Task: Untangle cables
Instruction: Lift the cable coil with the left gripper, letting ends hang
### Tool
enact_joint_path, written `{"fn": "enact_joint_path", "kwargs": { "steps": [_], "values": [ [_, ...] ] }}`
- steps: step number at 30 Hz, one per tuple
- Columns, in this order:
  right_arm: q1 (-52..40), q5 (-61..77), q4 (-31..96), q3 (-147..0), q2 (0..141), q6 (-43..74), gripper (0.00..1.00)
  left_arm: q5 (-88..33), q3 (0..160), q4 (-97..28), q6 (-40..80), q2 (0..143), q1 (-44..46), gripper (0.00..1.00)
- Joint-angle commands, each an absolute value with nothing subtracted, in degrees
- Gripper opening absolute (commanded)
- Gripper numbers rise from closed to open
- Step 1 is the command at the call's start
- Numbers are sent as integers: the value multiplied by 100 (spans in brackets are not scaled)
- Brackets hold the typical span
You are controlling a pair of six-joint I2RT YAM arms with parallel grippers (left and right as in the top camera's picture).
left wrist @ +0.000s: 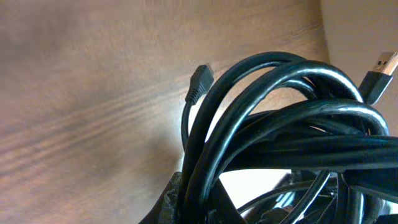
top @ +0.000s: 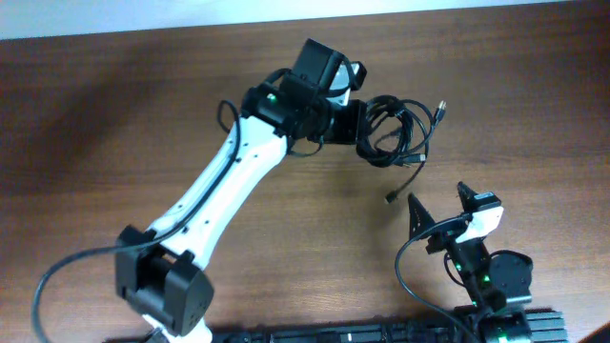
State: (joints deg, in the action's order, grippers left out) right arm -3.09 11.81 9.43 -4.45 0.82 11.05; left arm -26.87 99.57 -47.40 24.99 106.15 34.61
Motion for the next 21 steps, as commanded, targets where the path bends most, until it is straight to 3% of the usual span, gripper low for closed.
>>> {"fn": "enact_joint_path", "kwargs": {
  "steps": [1,13,21],
  "values": [
    [-327,1505,1712,-1280,86,1319,99,-2185,10106,-4718,1804,10143,3444,0],
    [-327,1481,4032,-3704,390,1317,99,-1929,10106,-4737,-637,10027,3450,0],
    [-327,1487,5078,-4945,1964,1317,99,-1927,10106,-4740,-1756,9756,3450,0]
  ]
}}
